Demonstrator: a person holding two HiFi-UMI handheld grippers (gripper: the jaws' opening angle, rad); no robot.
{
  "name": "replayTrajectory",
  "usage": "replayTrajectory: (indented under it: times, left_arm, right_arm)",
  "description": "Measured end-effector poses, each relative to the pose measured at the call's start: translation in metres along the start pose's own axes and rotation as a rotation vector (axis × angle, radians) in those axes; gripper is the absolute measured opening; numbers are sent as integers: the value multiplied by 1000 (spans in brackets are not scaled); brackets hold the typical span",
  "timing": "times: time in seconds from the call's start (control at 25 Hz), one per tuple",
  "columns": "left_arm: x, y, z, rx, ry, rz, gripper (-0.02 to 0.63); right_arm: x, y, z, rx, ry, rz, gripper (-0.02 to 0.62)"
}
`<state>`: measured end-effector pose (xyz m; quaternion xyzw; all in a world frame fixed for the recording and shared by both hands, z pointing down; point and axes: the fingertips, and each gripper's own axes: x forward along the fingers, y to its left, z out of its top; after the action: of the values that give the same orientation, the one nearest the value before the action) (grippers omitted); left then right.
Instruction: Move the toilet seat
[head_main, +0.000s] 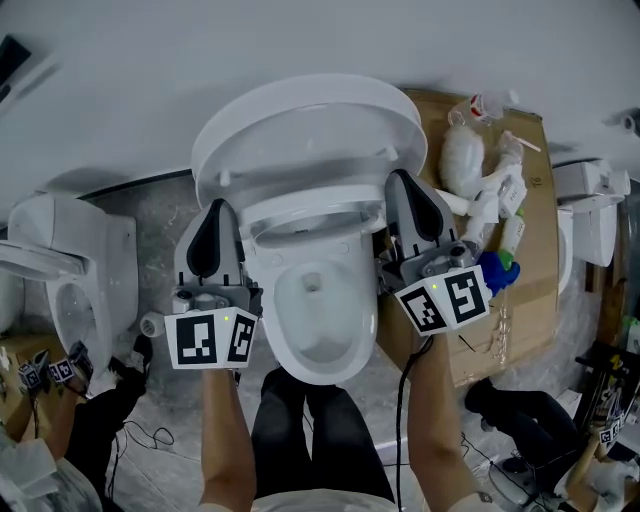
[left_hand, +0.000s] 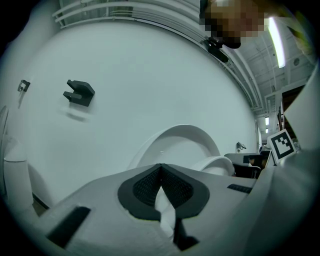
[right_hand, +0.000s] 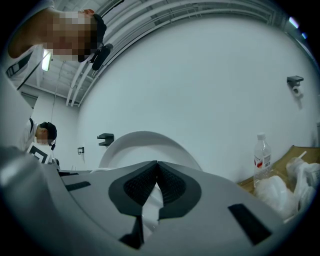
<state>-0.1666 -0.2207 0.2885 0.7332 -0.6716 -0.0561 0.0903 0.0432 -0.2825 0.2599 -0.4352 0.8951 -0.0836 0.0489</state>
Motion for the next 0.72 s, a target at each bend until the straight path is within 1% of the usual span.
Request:
replayTrajectory:
  times: [0.72]
  left_arm:
    - [13,5,1,34,-15,13,9]
  right_arm:
    - [17,-7,-1,-9,-12,6,14]
